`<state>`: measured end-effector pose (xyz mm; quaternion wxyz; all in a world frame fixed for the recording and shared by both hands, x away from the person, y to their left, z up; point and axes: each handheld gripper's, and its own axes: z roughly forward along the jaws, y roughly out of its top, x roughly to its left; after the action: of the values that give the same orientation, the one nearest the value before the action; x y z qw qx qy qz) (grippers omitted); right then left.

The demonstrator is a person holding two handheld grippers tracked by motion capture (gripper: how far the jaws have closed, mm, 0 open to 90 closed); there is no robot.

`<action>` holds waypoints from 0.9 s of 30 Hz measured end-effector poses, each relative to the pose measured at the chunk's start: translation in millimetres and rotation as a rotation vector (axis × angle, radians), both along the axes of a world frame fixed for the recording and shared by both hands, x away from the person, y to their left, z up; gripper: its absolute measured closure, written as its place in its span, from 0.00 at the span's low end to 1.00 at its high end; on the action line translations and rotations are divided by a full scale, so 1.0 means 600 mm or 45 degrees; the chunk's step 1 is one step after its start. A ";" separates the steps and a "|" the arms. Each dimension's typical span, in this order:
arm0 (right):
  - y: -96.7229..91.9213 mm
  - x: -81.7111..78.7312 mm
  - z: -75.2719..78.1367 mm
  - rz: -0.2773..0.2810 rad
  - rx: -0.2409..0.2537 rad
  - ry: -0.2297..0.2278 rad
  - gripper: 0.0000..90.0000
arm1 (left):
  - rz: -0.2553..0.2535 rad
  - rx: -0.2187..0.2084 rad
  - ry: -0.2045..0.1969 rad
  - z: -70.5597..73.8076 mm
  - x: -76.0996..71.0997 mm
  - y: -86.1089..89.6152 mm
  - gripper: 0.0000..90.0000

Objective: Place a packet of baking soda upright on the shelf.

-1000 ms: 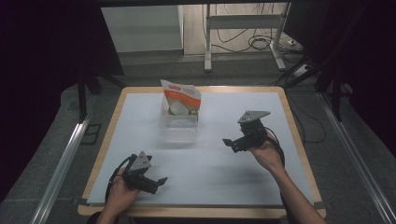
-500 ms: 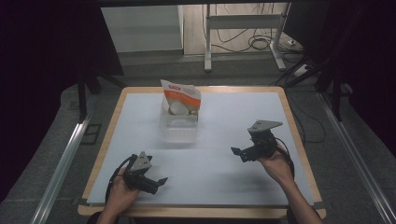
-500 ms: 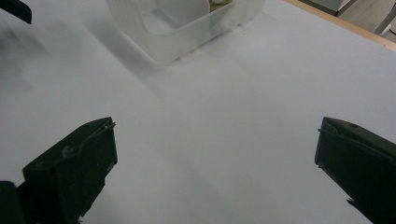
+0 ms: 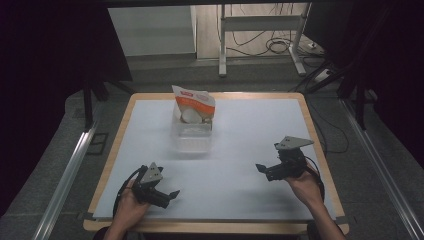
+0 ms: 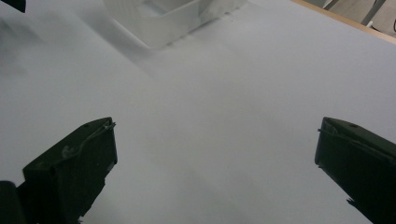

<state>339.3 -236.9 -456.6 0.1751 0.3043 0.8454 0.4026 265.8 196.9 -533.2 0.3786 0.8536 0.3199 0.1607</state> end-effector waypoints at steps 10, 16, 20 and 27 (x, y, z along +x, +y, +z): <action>-0.022 -0.014 -0.006 -0.035 -0.007 -0.019 0.00 | 0.002 0.003 -0.001 0.000 0.000 0.000 0.00; -0.043 -0.027 -0.007 -0.072 -0.013 -0.026 0.00 | 0.003 0.005 -0.001 0.000 0.000 0.000 0.00; -0.057 -0.034 -0.010 -0.103 -0.014 -0.026 0.00 | 0.003 0.007 -0.001 -0.001 0.000 -0.001 0.00; -0.079 -0.041 -0.023 -0.149 -0.057 -0.020 0.00 | 0.004 0.010 -0.001 -0.001 0.000 -0.001 0.00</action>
<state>314.9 -284.6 -470.3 0.2117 0.3461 0.8335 0.3751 265.9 196.2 -533.7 0.3749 0.8545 0.3206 0.1628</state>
